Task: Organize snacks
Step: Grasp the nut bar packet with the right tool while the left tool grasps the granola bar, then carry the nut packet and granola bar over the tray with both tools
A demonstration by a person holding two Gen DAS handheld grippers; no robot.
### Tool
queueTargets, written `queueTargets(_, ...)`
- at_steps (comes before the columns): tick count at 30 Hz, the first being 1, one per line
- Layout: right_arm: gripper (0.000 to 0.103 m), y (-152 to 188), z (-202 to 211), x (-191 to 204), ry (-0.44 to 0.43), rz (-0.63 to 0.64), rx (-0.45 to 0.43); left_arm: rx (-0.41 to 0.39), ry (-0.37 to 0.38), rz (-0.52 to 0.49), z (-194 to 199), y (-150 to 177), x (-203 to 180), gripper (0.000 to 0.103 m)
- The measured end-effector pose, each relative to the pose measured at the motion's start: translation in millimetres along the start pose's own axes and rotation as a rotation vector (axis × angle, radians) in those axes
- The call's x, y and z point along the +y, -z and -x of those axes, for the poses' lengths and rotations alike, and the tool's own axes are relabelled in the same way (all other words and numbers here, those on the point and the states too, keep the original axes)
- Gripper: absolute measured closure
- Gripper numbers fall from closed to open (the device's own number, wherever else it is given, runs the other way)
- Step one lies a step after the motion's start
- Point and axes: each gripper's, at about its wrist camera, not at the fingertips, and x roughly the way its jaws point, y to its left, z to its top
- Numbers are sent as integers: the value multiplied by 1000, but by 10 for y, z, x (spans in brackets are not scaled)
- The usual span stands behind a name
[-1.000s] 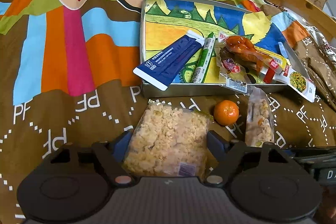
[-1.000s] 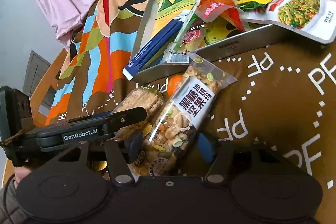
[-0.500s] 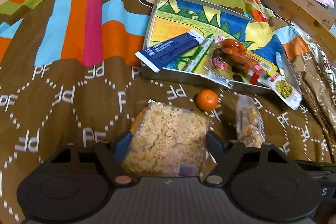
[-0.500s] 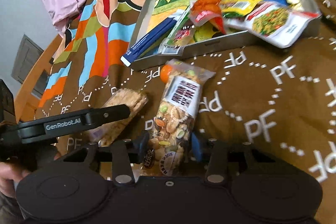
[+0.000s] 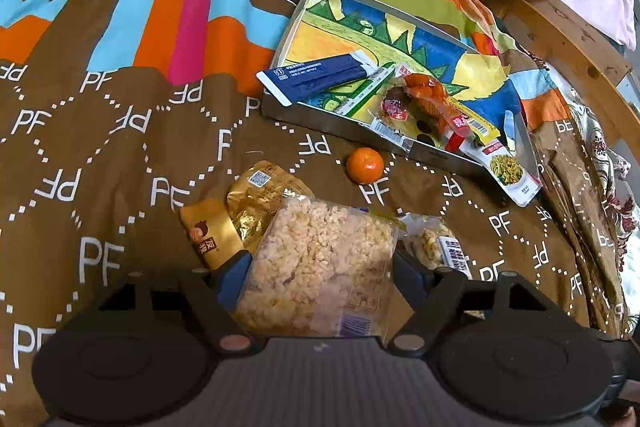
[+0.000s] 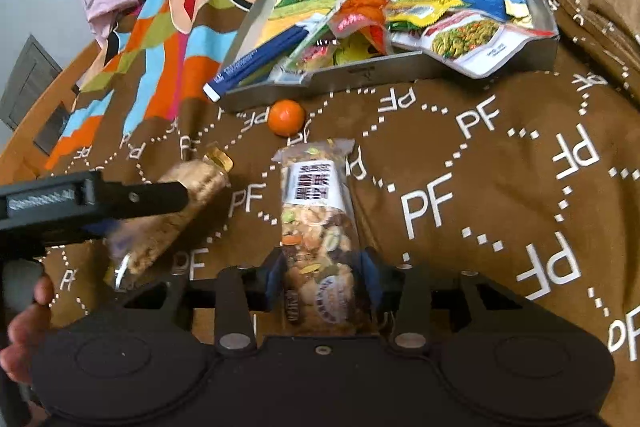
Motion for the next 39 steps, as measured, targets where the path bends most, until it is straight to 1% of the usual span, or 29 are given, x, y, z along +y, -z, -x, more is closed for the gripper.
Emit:
queueTargets(4,54,12,-68,61,20,47,-1,-19,0,7,21,-25,6,24)
queueTargets(8,54,81,-138,225,77,177,11,-29,18,23,16,-43,19,24)
queueTargets(9,59,105,-146,261,93,207,7,-30,23,28,12,-46,22,24)
queueTargets(11,62,140,-152,325,120,254,-7,-34,36,38,11,-51,26,24)
queueTargets(15,64,166,-100,383,142,295,-56,-63,36,40,46,-62,20,24)
queueTargets(19,64,160,-14,478,201,385,-153,-108,-1,11,72,-86,-31,24)
queueTargets(23,64,136,36,489,215,403,-212,-115,-15,-12,62,-97,-66,24)
queueTargets(27,64,114,34,471,213,391,-217,-104,-17,-22,36,-85,-82,24)
queueTargets(34,64,100,90,466,215,374,-250,-106,-17,-25,31,-84,-92,24)
queueTargets(39,64,94,99,467,211,365,-255,-106,-17,-26,31,-91,-93,24)
